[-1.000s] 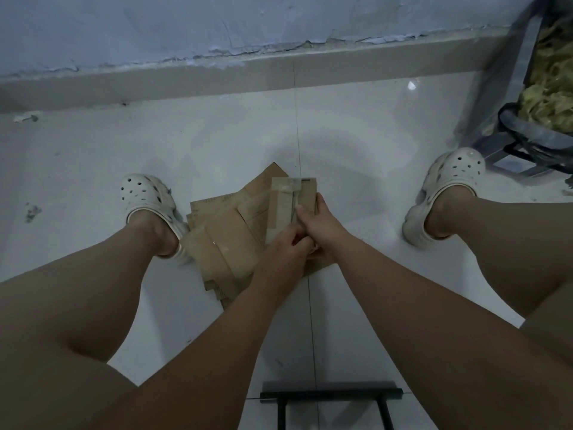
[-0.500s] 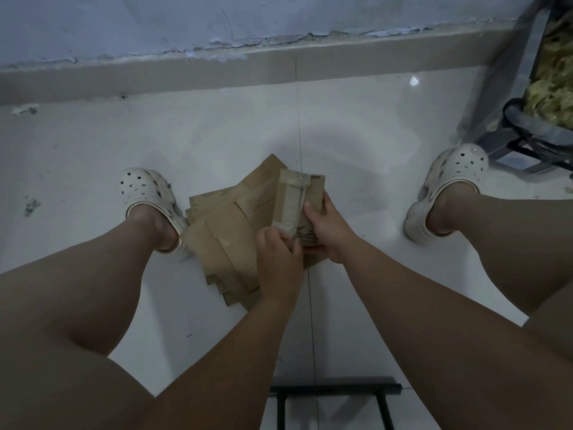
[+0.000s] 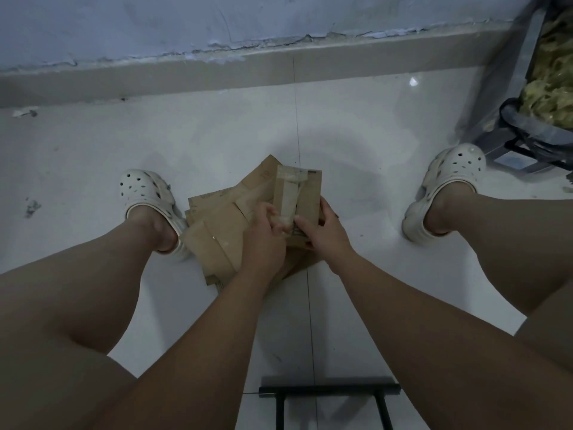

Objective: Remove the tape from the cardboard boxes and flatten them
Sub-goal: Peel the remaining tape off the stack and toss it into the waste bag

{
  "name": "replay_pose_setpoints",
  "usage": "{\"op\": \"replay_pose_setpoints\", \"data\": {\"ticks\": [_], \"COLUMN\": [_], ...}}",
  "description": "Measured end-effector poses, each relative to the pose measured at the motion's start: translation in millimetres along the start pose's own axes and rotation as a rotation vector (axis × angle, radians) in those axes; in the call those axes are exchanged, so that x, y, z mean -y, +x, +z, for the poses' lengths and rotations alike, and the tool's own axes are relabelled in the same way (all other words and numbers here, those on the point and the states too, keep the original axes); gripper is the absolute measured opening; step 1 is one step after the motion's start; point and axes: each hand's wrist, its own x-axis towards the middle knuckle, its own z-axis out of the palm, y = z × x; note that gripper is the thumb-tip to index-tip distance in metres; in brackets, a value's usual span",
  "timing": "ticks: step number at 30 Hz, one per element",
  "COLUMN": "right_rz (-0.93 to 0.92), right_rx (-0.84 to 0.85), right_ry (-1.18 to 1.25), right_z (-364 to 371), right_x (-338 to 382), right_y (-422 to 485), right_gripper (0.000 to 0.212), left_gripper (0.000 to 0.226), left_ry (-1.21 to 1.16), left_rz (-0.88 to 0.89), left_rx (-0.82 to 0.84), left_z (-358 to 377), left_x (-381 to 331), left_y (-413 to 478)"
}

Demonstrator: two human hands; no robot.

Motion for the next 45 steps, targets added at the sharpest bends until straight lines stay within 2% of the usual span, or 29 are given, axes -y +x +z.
{"op": "replay_pose_setpoints", "data": {"ticks": [4,5,10,17,20,22,24,26,29,31,33,35,38,41,45], "right_rz": [-0.013,-0.016,-0.017,-0.078,-0.072,-0.071,-0.092,-0.113,-0.137,-0.190,-0.224,-0.232,-0.235,-0.242,-0.222], "right_rx": [0.007,0.019,0.025,0.062,-0.010,-0.037,-0.074,-0.099,-0.085,-0.086,-0.089,-0.080,-0.074,-0.054,-0.041], "right_ry": [0.026,0.033,-0.070,-0.112,-0.213,-0.224,-0.201,-0.193,-0.213,-0.235,-0.285,-0.342,-0.404,-0.387,-0.375], "right_z": [-0.2,-1.1,3.2,-3.5,2.2,6.3,8.3,10.4,12.2,12.6,13.2,14.6,15.9,19.1,23.7], "right_x": [-7.6,-9.0,-8.8,-11.9,-9.6,-7.4,-7.7,-8.8,-7.5,-6.4,-5.3,-5.5,-5.1,-1.2,2.8], "right_y": [-5.8,-5.8,-6.3,-8.9,-7.2,-6.4,-7.5,-10.0,-13.0,-14.7,-16.6,-17.5,-17.5,-15.5,-14.5], "right_gripper": [0.090,0.091,0.090,0.073,0.070,0.071,0.073,0.078,0.084,0.080,0.069,0.057,0.051,0.050,0.048], "left_gripper": [0.050,0.050,0.023,0.026,0.023,0.018,0.010,0.032,0.036,0.039,0.038,0.026,0.009,0.011,0.013], "left_ry": [-0.094,-0.098,-0.149,-0.469,-0.593,-0.706,-0.669,-0.358,0.016,0.167,0.180,0.175,0.243,0.373,0.542], "left_rz": [-0.104,-0.126,-0.283,-0.495,-0.617,-0.696,-0.619,-0.383,-0.002,0.150,0.189,0.165,0.199,0.284,0.297], "left_rx": [0.079,0.086,0.061,0.194,0.122,-0.007,-0.110,-0.059,0.032,0.009,-0.058,-0.120,-0.146,-0.150,-0.158], "left_z": [-5.1,-5.1,-6.3,-14.3,-14.3,-12.3,-10.9,-10.3,-1.4,7.0,10.8,9.2,5.6,5.1,3.1], "left_x": [-2.7,-4.3,-4.3,-4.9,-12.1,-15.9,-15.5,-10.5,-1.4,5.5,10.2,13.6,16.8,18.3,21.6], "left_y": [9.7,12.3,18.1,20.5,22.3,22.4,20.0,13.7,-1.1,-8.1,-11.6,-11.2,-11.4,-12.5,-11.4]}}
